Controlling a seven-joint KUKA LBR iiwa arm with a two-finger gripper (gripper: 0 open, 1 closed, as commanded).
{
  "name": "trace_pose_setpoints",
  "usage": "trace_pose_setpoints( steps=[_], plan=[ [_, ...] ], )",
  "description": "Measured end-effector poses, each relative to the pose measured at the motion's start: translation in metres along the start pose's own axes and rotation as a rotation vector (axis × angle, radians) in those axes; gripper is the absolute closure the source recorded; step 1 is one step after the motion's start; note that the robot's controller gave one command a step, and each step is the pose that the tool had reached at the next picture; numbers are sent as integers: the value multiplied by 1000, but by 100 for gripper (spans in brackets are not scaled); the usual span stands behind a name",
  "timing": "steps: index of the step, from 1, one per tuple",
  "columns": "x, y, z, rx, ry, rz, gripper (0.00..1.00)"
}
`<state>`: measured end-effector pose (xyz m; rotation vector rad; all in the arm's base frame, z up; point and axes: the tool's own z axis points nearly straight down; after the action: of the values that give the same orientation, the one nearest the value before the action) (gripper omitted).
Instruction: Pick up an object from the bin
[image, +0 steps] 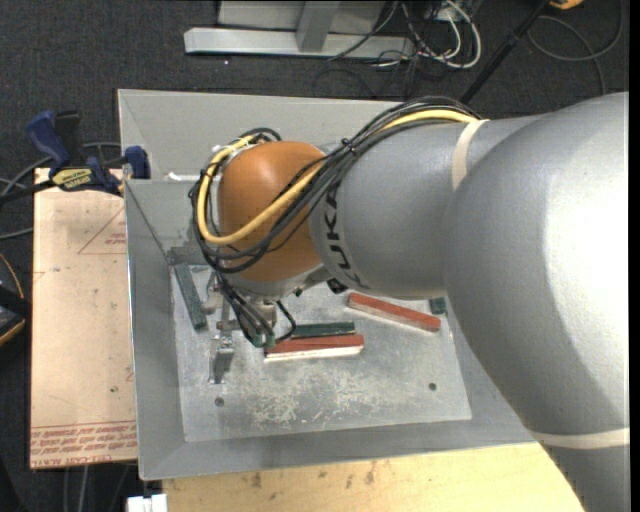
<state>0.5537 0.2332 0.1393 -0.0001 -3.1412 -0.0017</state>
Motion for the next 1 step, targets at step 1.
trace_pose_setpoints(
  steps=[1],
  plan=[
    [-22, -66, 46, 0, -3, -105, 0]
  ],
)
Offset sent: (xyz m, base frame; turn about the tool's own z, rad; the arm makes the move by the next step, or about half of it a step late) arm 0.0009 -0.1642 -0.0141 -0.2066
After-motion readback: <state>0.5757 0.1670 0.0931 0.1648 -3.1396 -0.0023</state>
